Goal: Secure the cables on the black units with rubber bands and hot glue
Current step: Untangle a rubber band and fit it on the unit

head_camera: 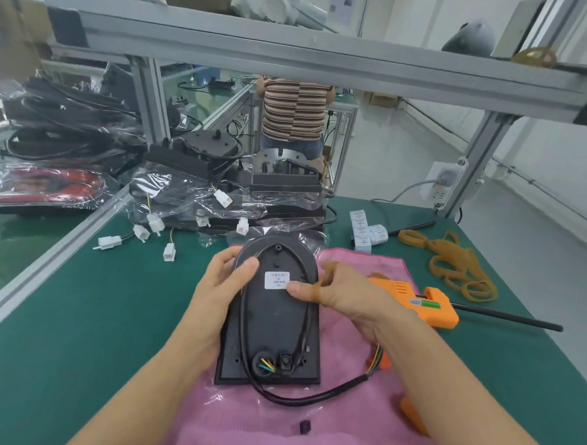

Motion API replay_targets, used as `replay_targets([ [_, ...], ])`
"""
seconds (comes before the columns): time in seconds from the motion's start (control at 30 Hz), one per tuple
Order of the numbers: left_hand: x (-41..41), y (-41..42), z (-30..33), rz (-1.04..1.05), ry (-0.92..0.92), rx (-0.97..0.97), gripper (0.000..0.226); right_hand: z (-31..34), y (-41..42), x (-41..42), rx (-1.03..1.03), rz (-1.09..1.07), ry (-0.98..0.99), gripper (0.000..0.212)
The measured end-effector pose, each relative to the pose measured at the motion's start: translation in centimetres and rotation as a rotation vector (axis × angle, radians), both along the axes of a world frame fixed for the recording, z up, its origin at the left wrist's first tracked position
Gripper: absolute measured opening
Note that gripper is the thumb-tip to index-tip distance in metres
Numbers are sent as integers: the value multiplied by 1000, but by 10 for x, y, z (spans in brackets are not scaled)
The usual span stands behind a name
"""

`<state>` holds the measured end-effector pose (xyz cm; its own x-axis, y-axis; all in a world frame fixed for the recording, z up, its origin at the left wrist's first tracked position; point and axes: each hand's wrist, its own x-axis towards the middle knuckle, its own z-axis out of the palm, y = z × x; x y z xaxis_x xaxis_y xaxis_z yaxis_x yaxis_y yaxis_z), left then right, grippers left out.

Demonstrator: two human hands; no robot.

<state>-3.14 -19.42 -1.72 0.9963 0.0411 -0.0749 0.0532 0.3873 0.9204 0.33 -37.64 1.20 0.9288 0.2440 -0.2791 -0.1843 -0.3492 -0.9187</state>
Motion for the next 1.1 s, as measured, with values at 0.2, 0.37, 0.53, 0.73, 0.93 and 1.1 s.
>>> replay_targets([
  [0.2,4,4,-5,6,-108,44,87,17,-19,-4,104,122,-33,78],
  [0.37,6,-1,5,-80,-244,123,75,27,-16,2,175,228,-20,115],
  [0.53,2,-7,11,42,-301,207,74,24,-11,3,188,183,-190,57],
  [0.73,-6,-25,59,366,-640,932,26,30,-1,-8,89,197,-446,51],
  [0.93,10,-55,97,151,-627,1725,26,35,0,-18,13,169,-526,29],
  [1.1,16,-58,125,137,-604,1801,11,31,0,-22,66,127,-489,42],
])
